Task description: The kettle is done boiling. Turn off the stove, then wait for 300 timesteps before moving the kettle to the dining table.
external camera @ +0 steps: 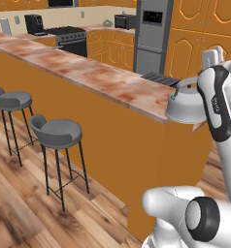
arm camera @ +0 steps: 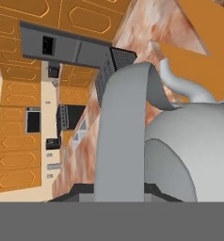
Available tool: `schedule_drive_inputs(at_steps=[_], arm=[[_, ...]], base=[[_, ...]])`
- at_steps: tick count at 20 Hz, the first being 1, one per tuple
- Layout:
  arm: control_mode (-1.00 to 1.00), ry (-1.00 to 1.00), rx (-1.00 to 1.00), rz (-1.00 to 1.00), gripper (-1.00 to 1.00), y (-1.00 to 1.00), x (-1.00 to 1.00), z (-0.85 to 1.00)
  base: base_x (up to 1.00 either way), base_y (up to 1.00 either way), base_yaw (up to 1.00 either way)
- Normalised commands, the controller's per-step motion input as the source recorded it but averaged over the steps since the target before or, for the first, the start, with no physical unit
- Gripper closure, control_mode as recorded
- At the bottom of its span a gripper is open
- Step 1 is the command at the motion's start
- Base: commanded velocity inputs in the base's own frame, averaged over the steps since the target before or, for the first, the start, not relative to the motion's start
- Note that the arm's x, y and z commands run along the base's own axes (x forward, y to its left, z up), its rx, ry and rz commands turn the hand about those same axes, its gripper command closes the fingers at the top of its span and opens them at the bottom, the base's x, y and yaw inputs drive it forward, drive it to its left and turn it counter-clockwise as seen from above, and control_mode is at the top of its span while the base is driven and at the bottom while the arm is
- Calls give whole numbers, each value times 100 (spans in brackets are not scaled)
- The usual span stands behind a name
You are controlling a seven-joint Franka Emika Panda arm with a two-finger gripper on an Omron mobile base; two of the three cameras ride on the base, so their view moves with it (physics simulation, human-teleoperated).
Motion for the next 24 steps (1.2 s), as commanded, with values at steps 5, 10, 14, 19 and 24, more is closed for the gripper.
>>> schedule_drive_inputs(at_steps=[5,10,14,19,24], arm=[[-100,-1,0,-1,100,3,47,0],[-100,0,0,0,100,0,56,0],[-100,0,0,0,100,0,54,0],[-100,0,0,0,100,0,46,0],[-100,0,0,0,100,0,42,0]], base=[[0,0,0],[0,0,0],[0,0,0],[0,0,0],[0,0,0]])
